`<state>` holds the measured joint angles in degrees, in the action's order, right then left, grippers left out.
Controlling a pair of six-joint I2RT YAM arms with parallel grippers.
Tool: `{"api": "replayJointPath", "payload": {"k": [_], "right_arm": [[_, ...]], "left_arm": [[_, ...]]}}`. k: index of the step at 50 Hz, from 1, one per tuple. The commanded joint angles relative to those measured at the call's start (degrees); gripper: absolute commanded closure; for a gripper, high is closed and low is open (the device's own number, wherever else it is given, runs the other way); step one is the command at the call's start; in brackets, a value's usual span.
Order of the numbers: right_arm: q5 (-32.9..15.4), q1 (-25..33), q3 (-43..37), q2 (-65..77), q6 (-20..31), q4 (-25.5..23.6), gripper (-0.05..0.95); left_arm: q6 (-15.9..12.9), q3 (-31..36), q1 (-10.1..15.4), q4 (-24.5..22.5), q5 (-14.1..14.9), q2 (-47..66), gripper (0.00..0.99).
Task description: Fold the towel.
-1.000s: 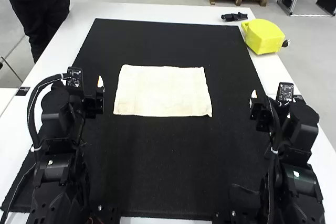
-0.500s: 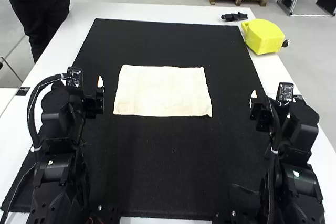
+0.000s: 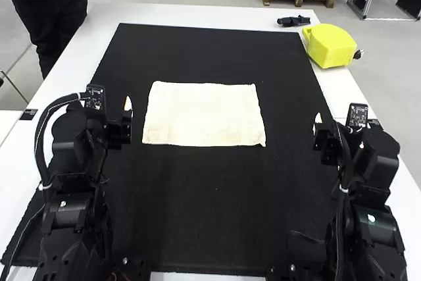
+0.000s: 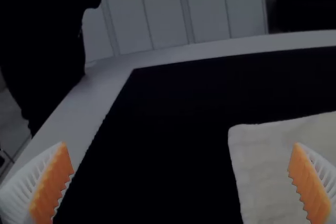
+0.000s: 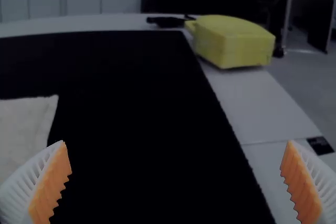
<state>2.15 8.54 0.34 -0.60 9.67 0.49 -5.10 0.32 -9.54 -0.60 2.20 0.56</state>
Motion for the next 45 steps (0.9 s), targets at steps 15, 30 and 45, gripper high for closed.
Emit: {"api": "replayJointPath", "payload": {"k": [15,30,45], "right_arm": [[1.63,0.34,-0.34,0.51,0.35,-0.14,-0.02],[2.07,0.34,-0.34,0.51,0.35,-0.23,-0.02],[2.07,0.34,-0.34,0.51,0.35,-0.23,-0.02]], "left_arm": [[0.27,-0.32,-0.30,-0.10,1.32,-0.82,0.030],[0.36,-0.23,-0.30,-0.10,1.32,-0.73,0.030],[0.36,-0.32,-0.30,-0.10,1.32,-0.73,0.030]]}}
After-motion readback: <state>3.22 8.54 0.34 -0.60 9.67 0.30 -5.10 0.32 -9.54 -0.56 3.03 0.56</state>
